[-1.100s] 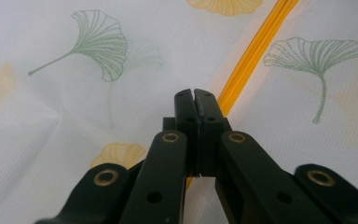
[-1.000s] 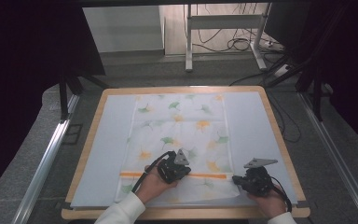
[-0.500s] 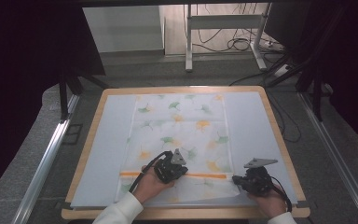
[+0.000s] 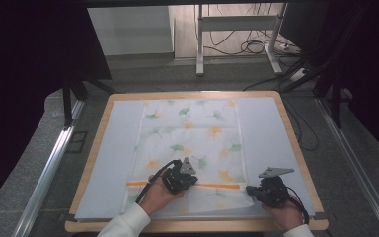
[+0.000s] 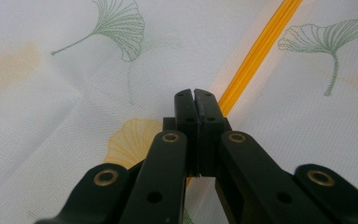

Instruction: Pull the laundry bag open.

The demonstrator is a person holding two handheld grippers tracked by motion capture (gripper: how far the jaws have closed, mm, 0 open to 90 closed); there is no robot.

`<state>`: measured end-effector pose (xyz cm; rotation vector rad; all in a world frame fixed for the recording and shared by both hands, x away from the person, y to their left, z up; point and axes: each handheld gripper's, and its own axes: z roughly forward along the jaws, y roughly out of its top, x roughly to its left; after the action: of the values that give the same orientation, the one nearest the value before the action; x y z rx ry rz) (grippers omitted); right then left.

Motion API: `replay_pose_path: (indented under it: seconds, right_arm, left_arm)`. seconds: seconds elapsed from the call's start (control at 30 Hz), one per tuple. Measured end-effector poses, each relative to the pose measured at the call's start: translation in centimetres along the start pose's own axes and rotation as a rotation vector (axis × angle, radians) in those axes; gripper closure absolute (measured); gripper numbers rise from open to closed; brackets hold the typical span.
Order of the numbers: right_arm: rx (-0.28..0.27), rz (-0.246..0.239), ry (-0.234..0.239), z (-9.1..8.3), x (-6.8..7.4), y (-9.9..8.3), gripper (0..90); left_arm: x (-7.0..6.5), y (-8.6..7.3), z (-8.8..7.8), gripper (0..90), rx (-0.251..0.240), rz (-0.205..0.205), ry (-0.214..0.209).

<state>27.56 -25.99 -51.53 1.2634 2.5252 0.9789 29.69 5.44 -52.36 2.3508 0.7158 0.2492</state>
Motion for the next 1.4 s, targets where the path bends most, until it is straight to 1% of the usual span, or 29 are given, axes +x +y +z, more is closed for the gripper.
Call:
replay_pose_path:
  seconds: [0.33, 0.6, 0.63, 0.8, 0.97, 1.23, 1.27, 1.4]
  right_arm:
    - [0.000, 0.000, 0.000, 0.0, 0.0, 0.0, 89.6]
    - [0.001, 0.000, 0.001, 0.0, 0.0, 0.0, 89.6]
    - [0.001, 0.000, 0.000, 0.0, 0.0, 0.0, 89.6]
    - [0.001, 0.000, 0.000, 0.0, 0.0, 0.0, 89.6]
    - [0.002, 0.000, 0.003, 0.0, 0.0, 0.0, 89.6]
    - [0.002, 0.001, 0.003, 0.0, 0.0, 0.0, 89.6]
    - [0.002, 0.002, 0.003, 0.0, 0.0, 0.0, 89.6]
    - [0.003, 0.003, 0.004, 0.0, 0.0, 0.0, 89.6]
  left_arm:
    - [0.2, -0.2, -0.3, 90.0, 0.008, -0.001, 0.003]
    - [0.4, -0.7, -0.7, 90.0, 0.004, -0.012, 0.001]
    - [0.5, -0.7, -0.8, 90.0, 0.004, -0.006, 0.003]
    - [0.5, -0.8, -0.9, 90.0, 0.006, -0.012, 0.003]
    - [0.6, -1.0, -1.1, 90.0, 0.011, -0.005, 0.009]
    - [0.8, -1.4, -1.4, 90.0, 0.011, -0.011, 0.012]
    - [0.8, -1.4, -1.4, 90.0, 0.014, -0.006, 0.016]
    - [0.9, -1.6, -1.6, 90.0, 0.015, -0.007, 0.016]
